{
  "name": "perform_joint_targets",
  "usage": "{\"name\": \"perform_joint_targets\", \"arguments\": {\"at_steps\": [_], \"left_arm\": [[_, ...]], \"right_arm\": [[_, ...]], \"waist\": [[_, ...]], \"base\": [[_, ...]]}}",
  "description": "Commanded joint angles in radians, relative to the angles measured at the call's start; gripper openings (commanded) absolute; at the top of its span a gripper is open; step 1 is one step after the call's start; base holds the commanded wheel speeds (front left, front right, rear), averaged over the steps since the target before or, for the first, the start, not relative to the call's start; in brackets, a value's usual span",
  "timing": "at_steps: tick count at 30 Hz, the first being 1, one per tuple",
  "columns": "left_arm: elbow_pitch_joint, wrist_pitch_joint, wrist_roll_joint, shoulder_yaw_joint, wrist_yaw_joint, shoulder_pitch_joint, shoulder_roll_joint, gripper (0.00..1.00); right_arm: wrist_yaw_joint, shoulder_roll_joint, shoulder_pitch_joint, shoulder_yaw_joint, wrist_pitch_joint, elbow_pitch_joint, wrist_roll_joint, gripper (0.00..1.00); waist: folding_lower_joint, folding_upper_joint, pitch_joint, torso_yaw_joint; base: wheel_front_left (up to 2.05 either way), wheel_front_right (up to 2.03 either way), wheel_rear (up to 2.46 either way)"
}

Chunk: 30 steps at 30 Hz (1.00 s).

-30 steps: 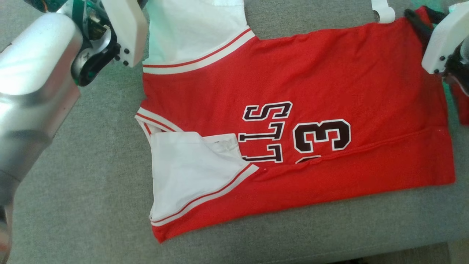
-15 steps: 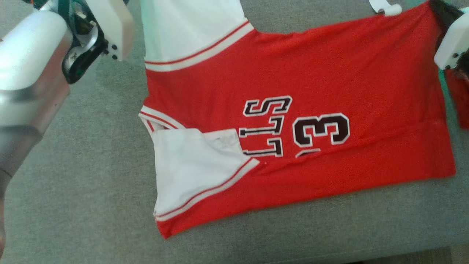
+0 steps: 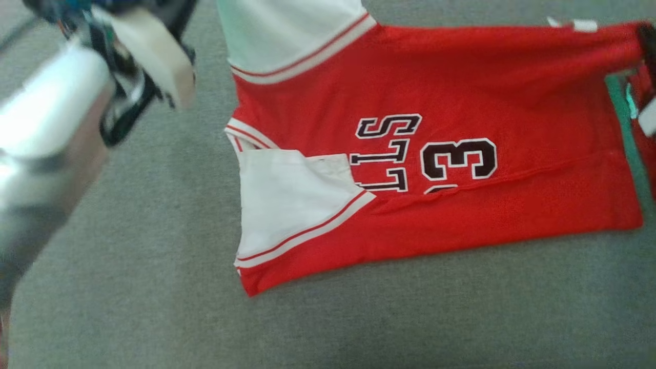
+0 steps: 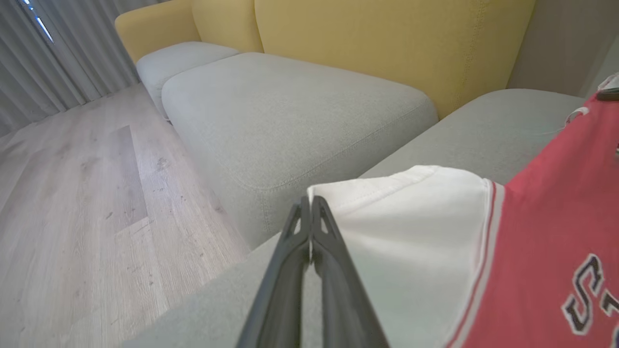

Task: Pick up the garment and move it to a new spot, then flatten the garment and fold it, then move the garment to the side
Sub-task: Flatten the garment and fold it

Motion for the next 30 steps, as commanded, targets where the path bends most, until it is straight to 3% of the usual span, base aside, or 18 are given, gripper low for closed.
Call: {"name": "perform_joint_targets", "arguments": {"at_steps": [1, 18, 23, 30], "left_arm": [[-0.046, -0.026, -0.003, 0.035, 0.021, 0.012, 0.056, 0.0], [-0.506, -0.071, -0.047, -0.021, 0.252, 0.42, 0.231, 0.0], [-0.6, -0.065, -0.078, -0.04, 0.305, 0.516, 0.259, 0.0], [-0.65, -0.08, -0.098, -0.07, 0.358, 0.616, 0.25, 0.0]], "right_arm": [[0.007, -0.05, 0.05, -0.012, -0.02, -0.044, 0.022, 0.0], [0.007, -0.136, 0.444, -0.149, -0.073, -0.205, 0.063, 0.0], [0.007, -0.122, 0.537, -0.215, -0.062, -0.239, 0.04, 0.0], [0.007, -0.072, 0.65, -0.313, -0.021, -0.281, -0.009, 0.0]], "waist": [[0.0001, 0.0, -0.017, 0.022], [0.0001, 0.0, -0.113, 0.094], [0.0001, 0.0, -0.129, 0.096], [0.0001, 0.0, -0.122, 0.101]], "base": [[0.0, 0.0, 0.0], [0.0, 0.0, 0.0], [0.0, 0.0, 0.0], [0.0, 0.0, 0.0]]}}
